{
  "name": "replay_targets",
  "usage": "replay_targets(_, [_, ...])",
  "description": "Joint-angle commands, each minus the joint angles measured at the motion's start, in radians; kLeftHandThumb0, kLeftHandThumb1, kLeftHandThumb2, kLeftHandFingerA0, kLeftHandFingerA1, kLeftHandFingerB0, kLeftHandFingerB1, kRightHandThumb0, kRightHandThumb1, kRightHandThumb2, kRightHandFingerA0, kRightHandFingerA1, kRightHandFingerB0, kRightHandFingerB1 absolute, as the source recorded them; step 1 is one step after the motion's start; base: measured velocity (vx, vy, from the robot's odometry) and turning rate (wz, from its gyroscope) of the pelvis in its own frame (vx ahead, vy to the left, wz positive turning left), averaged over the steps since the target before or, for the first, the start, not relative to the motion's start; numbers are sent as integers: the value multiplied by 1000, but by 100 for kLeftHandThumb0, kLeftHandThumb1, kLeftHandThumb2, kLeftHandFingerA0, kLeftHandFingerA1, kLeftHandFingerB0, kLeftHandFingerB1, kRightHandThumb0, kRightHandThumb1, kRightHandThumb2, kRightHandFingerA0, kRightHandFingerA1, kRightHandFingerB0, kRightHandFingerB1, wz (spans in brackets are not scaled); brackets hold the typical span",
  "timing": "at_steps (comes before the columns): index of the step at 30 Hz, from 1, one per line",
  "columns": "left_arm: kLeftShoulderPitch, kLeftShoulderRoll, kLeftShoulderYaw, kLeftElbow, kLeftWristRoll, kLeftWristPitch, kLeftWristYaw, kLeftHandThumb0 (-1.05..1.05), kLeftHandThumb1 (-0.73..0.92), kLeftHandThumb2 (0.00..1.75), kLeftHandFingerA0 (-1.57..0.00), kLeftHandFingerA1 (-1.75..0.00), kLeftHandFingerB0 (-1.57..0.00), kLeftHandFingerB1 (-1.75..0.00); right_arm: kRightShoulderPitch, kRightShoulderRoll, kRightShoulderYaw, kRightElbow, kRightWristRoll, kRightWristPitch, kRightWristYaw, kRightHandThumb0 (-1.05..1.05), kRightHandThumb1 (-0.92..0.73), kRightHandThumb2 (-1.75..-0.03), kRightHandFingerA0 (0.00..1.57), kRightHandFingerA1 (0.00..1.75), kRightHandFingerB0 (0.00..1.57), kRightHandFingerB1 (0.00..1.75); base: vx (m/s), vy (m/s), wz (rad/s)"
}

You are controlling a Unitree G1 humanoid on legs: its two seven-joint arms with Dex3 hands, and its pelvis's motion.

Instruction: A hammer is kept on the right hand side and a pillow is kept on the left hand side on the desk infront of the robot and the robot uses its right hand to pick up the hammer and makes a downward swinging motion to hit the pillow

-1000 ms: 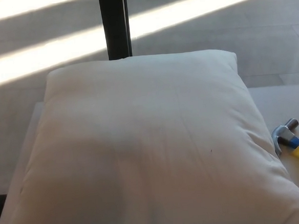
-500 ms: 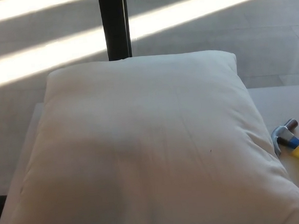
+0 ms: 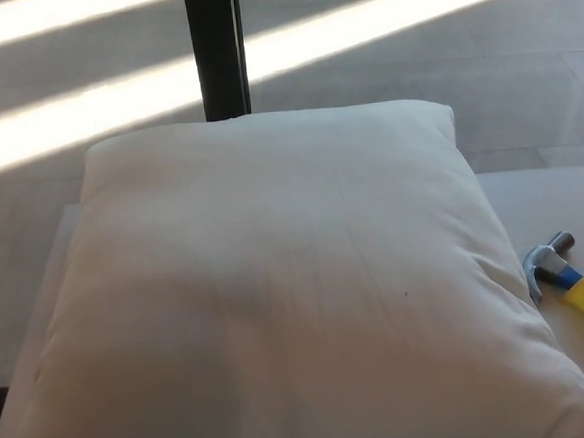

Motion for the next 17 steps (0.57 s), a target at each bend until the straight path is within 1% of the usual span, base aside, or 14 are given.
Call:
replay_targets(1, [15,20,-4,2,3,-29,43,-64,62,101,-60,-67,-42,-60,67,119,153,-99,-9,-13,-59,-43,-75,-63,12,68,26,42,0,0,0])
replay_targets(2, [15,20,-11,0,8,-28,38,-65,80,64,-64,-57,-46,-48,83,141,157,-125,15,-3,-63,-40,-73,-62,19,74,31,47,0,0,0])
replay_targets(3, [15,19,-15,-1,9,-28,39,-65,80,64,-64,-57,-46,-48,90,155,147,-139,49,4,-63,-40,-73,-62,19,74,31,47,0,0,0])
replay_targets(4, [16,20,-15,-5,7,-22,38,-66,80,63,-63,-56,-45,-47,93,141,187,-88,18,-38,-57,-39,-71,-62,8,63,22,37,0,0,0])
replay_targets(5, [18,20,-18,-7,8,-25,39,-66,80,64,-62,-56,-48,-47,100,140,201,-80,15,-52,-50,-40,-73,-61,0,58,19,35,0,0,0])
replay_targets(6, [21,21,-20,-11,8,-27,41,-66,81,64,-64,-57,-47,-47,107,137,224,-74,13,-67,-45,-45,-73,-63,4,63,16,33,0,0,0])
replay_targets(7, [22,24,-20,-14,6,-23,39,-66,81,64,-62,-56,-46,-46,109,135,241,-74,14,-72,-57,-30,-63,-109,7,57,0,51,0,0,0])
replay_targets(11, [24,25,-28,-16,9,-26,52,-66,80,64,-63,-54,-46,-46,127,141,267,-98,41,-82,-66,-31,-63,-110,6,58,0,51,0,0,0])
replay_targets(12, [22,24,-23,-11,2,-29,45,-65,80,64,-60,-56,-44,-48,152,143,289,-125,43,-100,-22,-57,-73,-62,0,55,8,33,0,0,0])
replay_targets(13, [20,24,-19,-7,-2,-25,44,-65,80,64,-61,-56,-44,-48,181,134,335,-159,16,-100,1,-64,-57,-93,1,43,0,35,0,0,0])
replay_targets(14, [20,23,-19,-8,-3,-23,43,-65,80,64,-63,-56,-44,-48,182,126,342,-139,22,-119,13,-66,-56,-92,1,42,1,35,0,0,0])
replay_targets(15, [18,21,-19,-12,-5,-25,35,-65,80,64,-59,-55,-42,-47,168,123,333,-129,47,-123,9,-63,-54,-92,0,45,4,37,0,0,0])
replay_targets(17, [21,23,-27,-11,4,-35,32,-65,81,64,-59,-55,-41,-47,174,122,339,-132,53,-127,19,-66,-56,-92,1,42,2,35,0,0,0])
